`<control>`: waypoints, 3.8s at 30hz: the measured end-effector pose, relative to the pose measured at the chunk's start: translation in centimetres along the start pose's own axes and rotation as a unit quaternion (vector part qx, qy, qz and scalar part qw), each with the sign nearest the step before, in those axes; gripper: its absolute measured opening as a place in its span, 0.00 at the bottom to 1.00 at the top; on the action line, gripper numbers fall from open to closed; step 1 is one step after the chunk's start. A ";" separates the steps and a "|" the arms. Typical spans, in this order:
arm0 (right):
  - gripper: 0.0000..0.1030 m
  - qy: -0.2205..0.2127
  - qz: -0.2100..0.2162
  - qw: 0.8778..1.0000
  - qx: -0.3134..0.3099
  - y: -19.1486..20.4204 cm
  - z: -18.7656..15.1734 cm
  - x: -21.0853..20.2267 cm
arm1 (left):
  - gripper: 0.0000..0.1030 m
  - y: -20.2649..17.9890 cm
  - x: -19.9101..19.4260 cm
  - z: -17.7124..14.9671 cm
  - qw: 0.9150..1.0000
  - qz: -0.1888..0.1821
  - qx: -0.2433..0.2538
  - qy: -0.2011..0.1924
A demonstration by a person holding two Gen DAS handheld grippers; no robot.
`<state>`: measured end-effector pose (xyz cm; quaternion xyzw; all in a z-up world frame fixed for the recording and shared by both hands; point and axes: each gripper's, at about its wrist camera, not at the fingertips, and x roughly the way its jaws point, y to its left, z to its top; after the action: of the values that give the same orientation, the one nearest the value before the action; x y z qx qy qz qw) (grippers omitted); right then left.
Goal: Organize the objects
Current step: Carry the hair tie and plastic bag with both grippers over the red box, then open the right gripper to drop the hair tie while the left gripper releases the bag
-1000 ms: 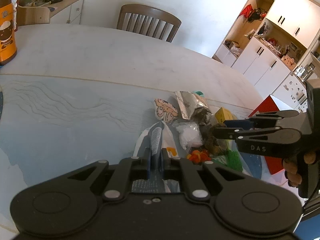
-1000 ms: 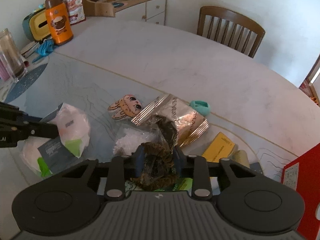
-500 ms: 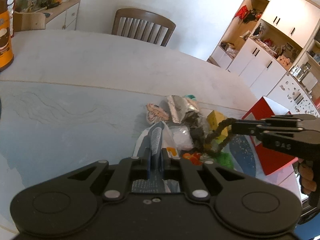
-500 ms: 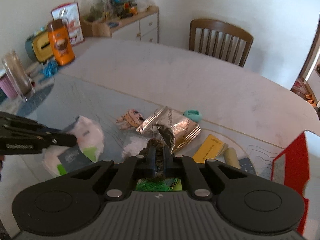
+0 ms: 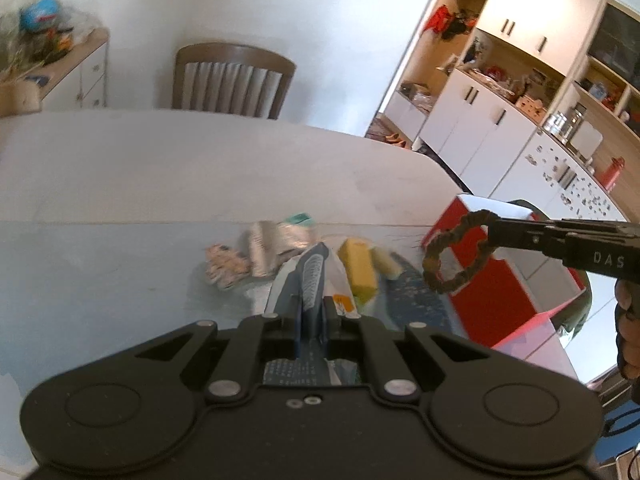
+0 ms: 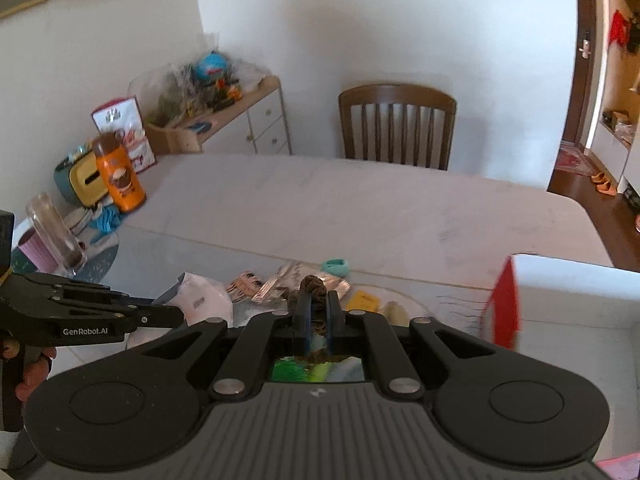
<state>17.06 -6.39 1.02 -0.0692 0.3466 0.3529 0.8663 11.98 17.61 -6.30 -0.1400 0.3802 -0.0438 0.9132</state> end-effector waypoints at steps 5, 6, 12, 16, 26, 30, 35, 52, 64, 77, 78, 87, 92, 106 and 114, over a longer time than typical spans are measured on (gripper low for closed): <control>0.06 -0.010 -0.009 1.000 0.004 -3.4 -0.2 -2.6 | 0.07 -4.0 0.6 1.0 1.000 -0.002 0.020 0.003; 0.06 -0.011 -0.012 1.000 0.005 -4.0 -0.3 -3.1 | 0.07 -4.7 0.8 1.1 1.000 -0.002 0.022 0.005; 0.06 -0.020 -0.031 0.999 0.015 -8.9 -0.8 -5.7 | 0.07 -9.7 2.6 2.5 0.999 -0.009 0.053 0.010; 0.06 -0.027 -0.046 0.998 0.024 -12.3 -1.5 -7.3 | 0.07 -12.9 4.1 3.4 0.997 -0.015 0.075 0.016; 0.06 -0.027 -0.089 0.994 0.048 -20.2 -3.3 -9.7 | 0.07 -20.9 7.8 6.1 0.989 -0.037 0.143 0.025; 0.06 -0.017 -0.104 0.993 0.056 -22.9 -4.0 -9.7 | 0.07 -24.0 9.9 7.4 0.985 -0.043 0.167 0.032; 0.06 -0.002 -0.121 0.991 0.062 -25.6 -4.6 -8.9 | 0.07 -27.4 12.9 8.2 0.981 -0.052 0.182 0.049; 0.06 0.071 -0.135 0.986 0.070 -29.9 -6.9 -3.1 | 0.07 -33.9 24.2 6.3 0.963 -0.045 0.242 0.111; 0.06 0.113 -0.135 0.983 0.049 -30.2 -7.9 0.1 | 0.07 -32.9 28.4 5.8 0.961 -0.030 0.234 0.144; 0.06 0.121 -0.133 0.983 0.040 -29.9 -7.9 0.4 | 0.17 -32.3 29.8 5.2 0.957 -0.020 0.229 0.176; 0.07 0.121 -0.132 0.983 0.039 -29.9 -8.0 0.3 | 0.20 -32.2 29.7 5.2 0.957 -0.020 0.228 0.178; 0.08 0.099 -0.131 0.986 0.042 -29.6 -7.8 -1.5 | 0.39 -31.9 27.8 5.2 0.962 -0.020 0.214 0.169; 0.08 0.083 -0.129 0.987 0.049 -29.6 -7.3 -2.8 | 0.45 -31.7 26.1 5.8 0.967 -0.030 0.202 0.149; 0.29 0.022 -0.102 0.992 0.065 -27.3 -6.0 -7.0 | 0.51 -30.5 17.9 6.4 0.982 -0.051 0.164 0.074; 0.36 0.000 -0.088 0.995 0.055 -23.9 -5.3 -8.5 | 0.56 -28.2 12.9 5.5 0.986 -0.033 0.161 0.033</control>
<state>25.57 -30.80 -0.37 -0.0518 0.3578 0.2557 0.8966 25.73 -10.55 -3.21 -0.0025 0.3931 -0.1395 0.9088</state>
